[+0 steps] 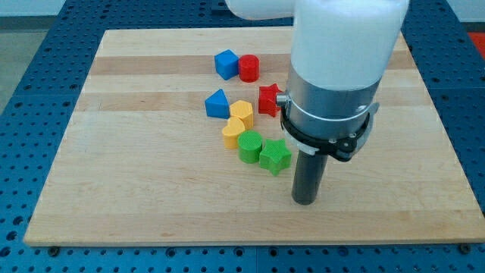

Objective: Move the green star to the right of the green circle

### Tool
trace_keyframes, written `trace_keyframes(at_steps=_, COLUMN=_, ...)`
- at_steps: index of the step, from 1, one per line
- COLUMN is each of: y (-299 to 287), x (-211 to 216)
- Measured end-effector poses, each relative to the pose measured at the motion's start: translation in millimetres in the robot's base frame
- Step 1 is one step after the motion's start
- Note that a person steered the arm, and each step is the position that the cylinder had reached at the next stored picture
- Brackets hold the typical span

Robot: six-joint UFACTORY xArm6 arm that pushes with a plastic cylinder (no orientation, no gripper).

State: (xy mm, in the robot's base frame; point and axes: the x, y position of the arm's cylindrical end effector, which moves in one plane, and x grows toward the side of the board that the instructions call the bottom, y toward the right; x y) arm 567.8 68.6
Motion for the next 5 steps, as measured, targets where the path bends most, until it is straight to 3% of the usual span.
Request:
trace_keyframes(at_steps=1, y=-2.5, x=-33.8)
trace_keyframes(at_steps=4, y=-49.7, x=-47.8)
trace_keyframes(at_steps=5, y=-62.6, x=-69.9)
